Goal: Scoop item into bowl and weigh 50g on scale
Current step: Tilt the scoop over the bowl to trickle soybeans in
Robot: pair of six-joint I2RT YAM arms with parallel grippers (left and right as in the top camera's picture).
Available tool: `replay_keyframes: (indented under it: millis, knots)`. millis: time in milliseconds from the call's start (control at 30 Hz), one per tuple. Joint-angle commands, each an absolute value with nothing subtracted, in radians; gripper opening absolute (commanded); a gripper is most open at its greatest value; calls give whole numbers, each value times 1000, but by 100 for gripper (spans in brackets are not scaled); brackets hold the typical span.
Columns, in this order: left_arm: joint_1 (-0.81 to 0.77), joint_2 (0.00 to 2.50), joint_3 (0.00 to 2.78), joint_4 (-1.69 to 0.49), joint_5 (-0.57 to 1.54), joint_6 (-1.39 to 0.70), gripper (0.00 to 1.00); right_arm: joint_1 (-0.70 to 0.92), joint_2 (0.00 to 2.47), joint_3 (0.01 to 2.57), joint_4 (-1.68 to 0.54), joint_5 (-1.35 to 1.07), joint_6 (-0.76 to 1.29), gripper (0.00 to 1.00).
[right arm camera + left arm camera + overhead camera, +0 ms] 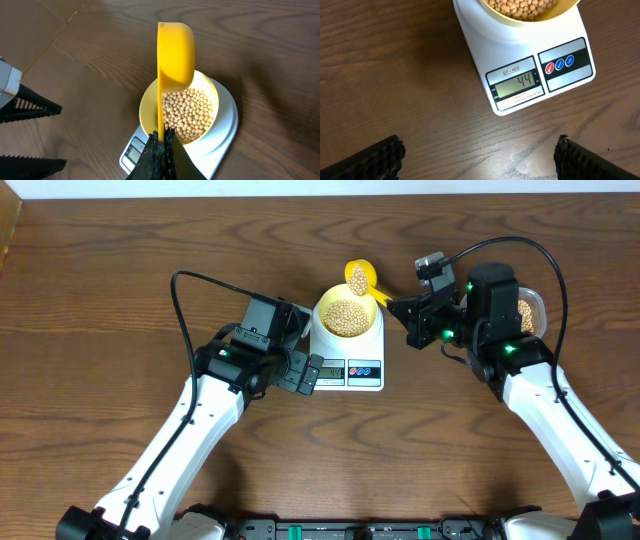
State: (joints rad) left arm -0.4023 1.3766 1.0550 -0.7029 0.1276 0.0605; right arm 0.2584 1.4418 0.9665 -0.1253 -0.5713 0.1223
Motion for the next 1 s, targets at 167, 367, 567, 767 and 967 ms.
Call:
replay_keyframes:
  millis: [167,367,567,767,967]
  knots:
    - [-405,1373,1055,-705,122,75,98,270,1443,966,-123,-552,97,1]
    - [-405,1373,1055,-705,122,75,98,270,1442,967,-120,-560,107,1]
    - [-405,1373,1055,-705,122,75,98,270,1442,967,-135,-552,114,1]
    - [-405,1373,1055,-705,122,75,98,281,1442,967,-170,-567,115,1]
    - [-405,1373,1055,-705,122,75,98,281,1442,967,-144,-567,135,1]
